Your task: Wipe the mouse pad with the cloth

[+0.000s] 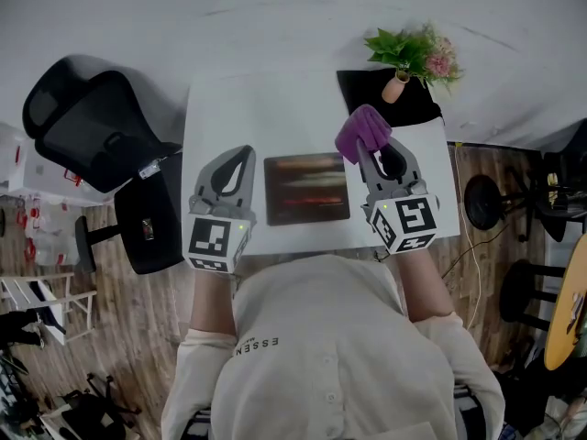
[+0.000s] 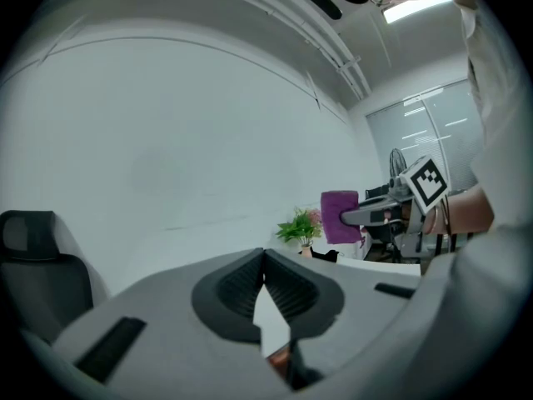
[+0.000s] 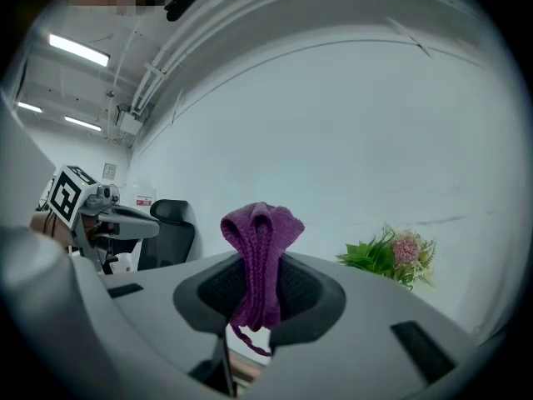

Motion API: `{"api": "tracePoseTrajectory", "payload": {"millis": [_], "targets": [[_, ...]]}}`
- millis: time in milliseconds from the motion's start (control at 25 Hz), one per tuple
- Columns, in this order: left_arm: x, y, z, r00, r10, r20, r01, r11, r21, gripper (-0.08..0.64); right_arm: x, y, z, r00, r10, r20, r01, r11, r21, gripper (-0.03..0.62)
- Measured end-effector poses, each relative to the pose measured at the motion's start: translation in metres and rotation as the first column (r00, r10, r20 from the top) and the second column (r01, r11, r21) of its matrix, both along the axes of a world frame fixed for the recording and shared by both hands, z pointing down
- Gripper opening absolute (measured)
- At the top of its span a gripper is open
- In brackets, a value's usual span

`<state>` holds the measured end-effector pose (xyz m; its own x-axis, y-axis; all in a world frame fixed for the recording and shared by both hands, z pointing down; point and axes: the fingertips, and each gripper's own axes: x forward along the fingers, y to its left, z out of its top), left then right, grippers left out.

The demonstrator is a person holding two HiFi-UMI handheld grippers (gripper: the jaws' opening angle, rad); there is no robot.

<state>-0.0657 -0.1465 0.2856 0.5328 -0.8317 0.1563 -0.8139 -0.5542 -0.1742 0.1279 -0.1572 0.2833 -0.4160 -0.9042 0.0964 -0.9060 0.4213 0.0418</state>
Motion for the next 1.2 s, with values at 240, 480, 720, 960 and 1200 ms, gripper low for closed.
{"api": "tracePoseTrajectory", "payload": {"millis": [240,480,720,960,1200], "targets": [[-0.007,-0.002,0.003,1.000,-0.009,-0.023,0.008,1.000,-0.021,0.002,0.004,0.000,0.005,1.000,0.015,0.002,-0.015,1.000,-0.025,0.087],[-0.013,-0.005,0.002,1.000,-0.020,-0.022,0.020,1.000,-0.016,0.002,-0.006,0.002,0.002,1.000,-0.008,-0.030,0.008,1.000,0.003,0.087],[-0.016,-0.002,0.001,1.000,-0.014,-0.022,0.014,1.000,-0.019,0.002,-0.016,0.010,-0.003,0.999,-0.026,-0.033,0.027,0.999,0.028,0.087],[-0.014,0.003,-0.001,1.000,0.003,-0.021,-0.003,1.000,-0.010,0.002,-0.019,0.013,-0.001,0.999,-0.022,-0.029,0.023,0.999,0.025,0.087],[-0.012,0.008,0.000,1.000,0.011,-0.027,-0.011,1.000,-0.017,0.002,-0.024,0.017,0.001,1.000,-0.026,-0.009,0.026,1.000,0.012,0.087]]}}
